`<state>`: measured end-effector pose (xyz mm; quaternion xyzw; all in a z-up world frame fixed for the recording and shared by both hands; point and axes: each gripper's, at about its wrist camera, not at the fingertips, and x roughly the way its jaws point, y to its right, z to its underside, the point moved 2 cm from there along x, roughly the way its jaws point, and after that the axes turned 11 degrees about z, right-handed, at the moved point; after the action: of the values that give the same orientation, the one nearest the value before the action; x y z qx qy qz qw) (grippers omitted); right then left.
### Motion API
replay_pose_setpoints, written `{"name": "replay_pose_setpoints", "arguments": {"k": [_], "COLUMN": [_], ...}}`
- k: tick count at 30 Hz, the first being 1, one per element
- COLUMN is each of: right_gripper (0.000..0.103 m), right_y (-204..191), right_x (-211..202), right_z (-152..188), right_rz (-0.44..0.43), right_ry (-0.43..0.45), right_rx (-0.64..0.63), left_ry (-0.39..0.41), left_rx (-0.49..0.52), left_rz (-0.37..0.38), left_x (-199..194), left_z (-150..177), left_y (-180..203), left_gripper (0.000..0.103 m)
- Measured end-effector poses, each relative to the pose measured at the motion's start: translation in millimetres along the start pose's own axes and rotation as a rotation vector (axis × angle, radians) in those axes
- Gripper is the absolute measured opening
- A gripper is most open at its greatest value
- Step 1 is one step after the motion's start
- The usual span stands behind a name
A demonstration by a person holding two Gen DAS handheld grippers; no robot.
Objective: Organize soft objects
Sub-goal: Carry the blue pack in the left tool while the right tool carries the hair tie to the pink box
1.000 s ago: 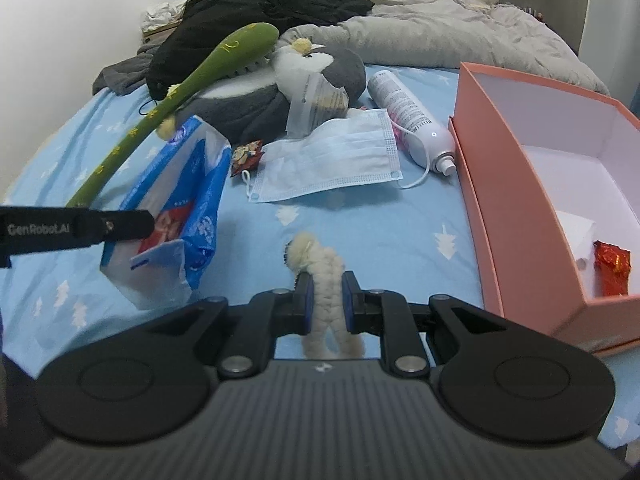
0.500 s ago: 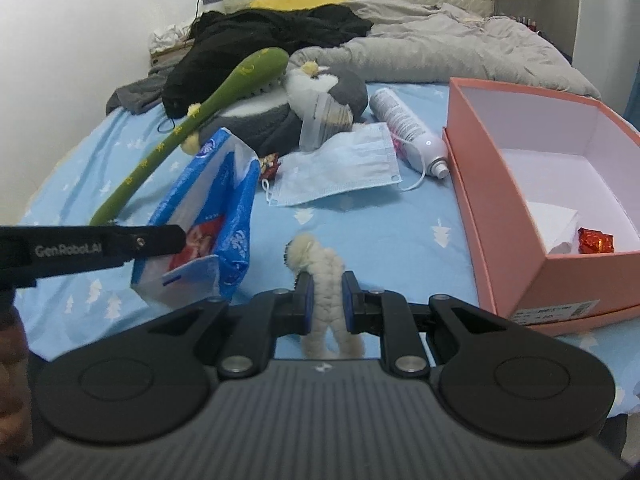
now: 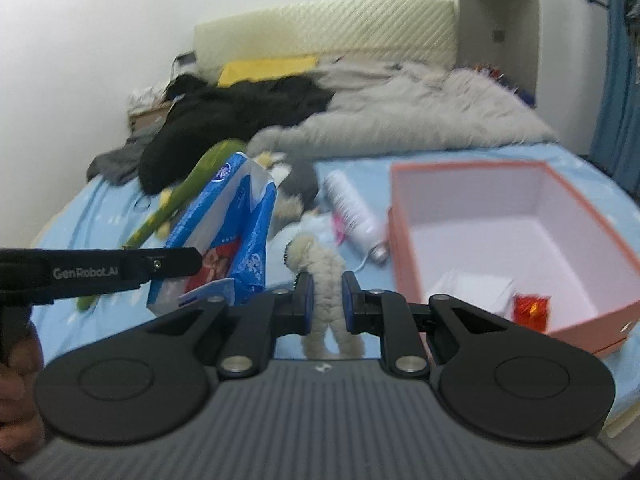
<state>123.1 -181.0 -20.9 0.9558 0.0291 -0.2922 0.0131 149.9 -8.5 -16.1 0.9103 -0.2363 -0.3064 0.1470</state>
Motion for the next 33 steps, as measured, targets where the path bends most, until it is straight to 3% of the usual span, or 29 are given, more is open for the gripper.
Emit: {"name": "replay_pose_setpoints", "arguments": {"k": [13,19,33], "right_gripper": [0.019,0.019,0.019], "right_y": [60,106,180], "right_x": [-26,-4,85], "right_z": [-67,-79,-52], "right_rz": [0.122,0.179,0.251], "right_ry": [0.144,0.046,-0.222], "right_rx": [0.061,0.119,0.229], "left_ry": [0.049,-0.008,-0.323], "left_rx": [0.074,0.115,0.096], "left_rz": [0.145,0.181,0.159], "left_x": [33,83,235], "left_z": [-77,-92,-86], "left_y": [67,94,97], "left_gripper": [0.007,0.007,0.007]}}
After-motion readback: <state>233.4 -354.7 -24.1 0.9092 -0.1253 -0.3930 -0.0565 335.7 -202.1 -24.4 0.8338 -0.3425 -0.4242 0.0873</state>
